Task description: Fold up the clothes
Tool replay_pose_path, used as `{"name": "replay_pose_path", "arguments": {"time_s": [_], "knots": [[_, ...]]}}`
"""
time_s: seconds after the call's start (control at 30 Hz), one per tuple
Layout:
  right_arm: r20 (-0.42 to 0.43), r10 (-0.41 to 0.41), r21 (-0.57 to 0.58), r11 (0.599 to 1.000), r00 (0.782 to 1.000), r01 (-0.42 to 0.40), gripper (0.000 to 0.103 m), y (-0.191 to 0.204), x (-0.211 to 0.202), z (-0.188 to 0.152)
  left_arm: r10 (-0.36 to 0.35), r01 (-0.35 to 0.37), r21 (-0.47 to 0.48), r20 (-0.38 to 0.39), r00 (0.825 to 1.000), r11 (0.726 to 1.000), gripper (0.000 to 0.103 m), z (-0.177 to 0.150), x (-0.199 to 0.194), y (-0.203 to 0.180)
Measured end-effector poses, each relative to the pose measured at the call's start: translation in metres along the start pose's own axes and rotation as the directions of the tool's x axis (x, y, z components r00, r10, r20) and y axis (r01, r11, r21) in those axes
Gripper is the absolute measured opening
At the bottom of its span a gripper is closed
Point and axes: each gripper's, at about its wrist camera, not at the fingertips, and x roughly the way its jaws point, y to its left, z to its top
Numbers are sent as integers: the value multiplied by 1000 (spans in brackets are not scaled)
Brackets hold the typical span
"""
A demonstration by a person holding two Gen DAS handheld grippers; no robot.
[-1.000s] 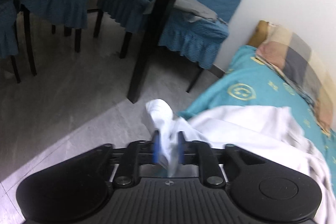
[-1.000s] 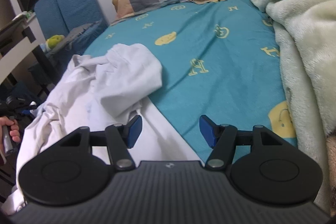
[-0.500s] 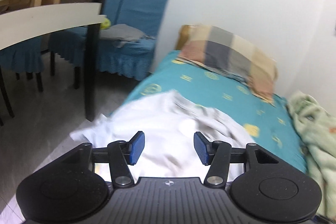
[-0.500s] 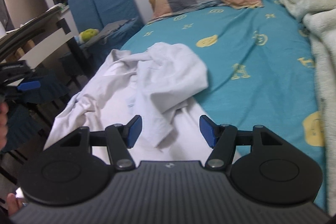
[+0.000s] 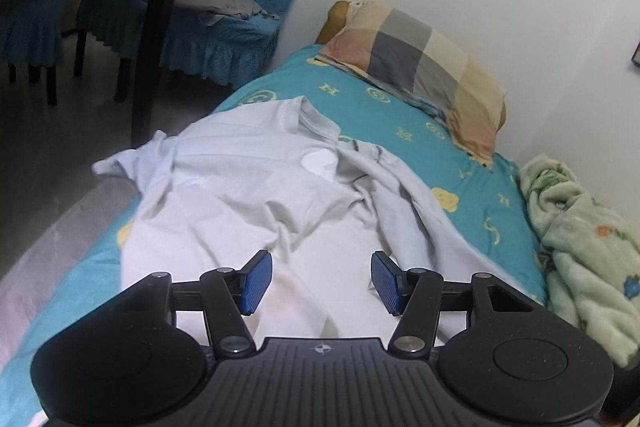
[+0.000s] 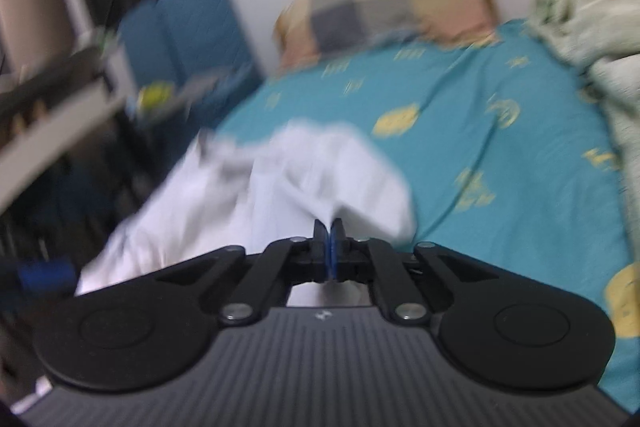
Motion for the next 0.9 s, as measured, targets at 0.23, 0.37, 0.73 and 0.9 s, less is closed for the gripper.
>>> {"name": "replay_pose_path", "arguments": {"time_s": [0.23,0.37,0.73,0.9], "knots": [[140,-242,142,965,960,222,3,-54,-10,46,-25,25,17,12,1000,1000,57,0,6,-3],[70,-333,146,936,940,321,4,-79,22,43,-21,21,36,9,1000,999,57,0,13,-2],[76,-284,212,941,956,263,79,-80,2,41,-4,-8,243,49,999,970,60,47,39,0],[145,-162,148,979,976,141,83,-57,6,61,32,-68,344,110,993,937,70,100,80,20]]}}
